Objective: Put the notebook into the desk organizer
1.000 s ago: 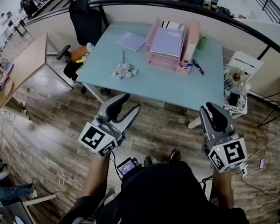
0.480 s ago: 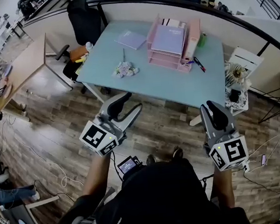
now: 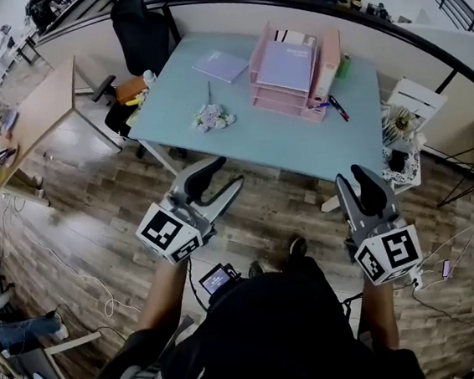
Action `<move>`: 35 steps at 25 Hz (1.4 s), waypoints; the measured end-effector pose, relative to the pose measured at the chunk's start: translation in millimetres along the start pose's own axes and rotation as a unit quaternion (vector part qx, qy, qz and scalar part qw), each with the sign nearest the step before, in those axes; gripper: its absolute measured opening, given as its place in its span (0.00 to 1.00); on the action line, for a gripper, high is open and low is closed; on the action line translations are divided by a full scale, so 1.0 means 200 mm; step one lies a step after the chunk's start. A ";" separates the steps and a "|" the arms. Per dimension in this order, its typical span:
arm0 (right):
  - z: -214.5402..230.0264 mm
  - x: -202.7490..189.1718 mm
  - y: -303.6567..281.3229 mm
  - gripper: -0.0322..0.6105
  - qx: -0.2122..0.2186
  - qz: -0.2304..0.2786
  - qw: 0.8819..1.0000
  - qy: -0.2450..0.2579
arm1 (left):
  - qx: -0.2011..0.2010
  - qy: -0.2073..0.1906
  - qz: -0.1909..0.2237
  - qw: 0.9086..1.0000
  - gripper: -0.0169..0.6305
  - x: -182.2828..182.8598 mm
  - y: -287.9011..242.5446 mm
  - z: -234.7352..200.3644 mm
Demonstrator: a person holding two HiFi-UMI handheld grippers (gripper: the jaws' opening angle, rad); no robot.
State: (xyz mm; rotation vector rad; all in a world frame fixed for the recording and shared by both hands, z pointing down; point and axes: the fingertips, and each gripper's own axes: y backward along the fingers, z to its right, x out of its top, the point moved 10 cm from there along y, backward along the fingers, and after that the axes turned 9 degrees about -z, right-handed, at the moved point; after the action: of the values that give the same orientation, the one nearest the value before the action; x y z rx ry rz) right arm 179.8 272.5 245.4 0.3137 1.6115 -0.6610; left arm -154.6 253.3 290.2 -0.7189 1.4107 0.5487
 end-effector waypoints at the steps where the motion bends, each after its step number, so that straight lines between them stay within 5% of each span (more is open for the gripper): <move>1: 0.01 0.00 -0.02 0.23 0.003 0.000 1.000 -0.001 | 0.002 0.001 -0.001 1.000 0.40 0.00 -0.01 -0.01; 35: 0.77 0.13 -0.72 0.23 0.168 0.007 0.986 0.011 | 0.152 0.045 -0.033 0.987 0.40 0.12 -0.55 -0.11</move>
State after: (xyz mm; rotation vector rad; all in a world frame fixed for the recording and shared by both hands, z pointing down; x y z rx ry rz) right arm 219.8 63.8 248.2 0.5802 1.5136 -0.9235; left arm -87.4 160.9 280.2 -0.5470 1.5079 0.2432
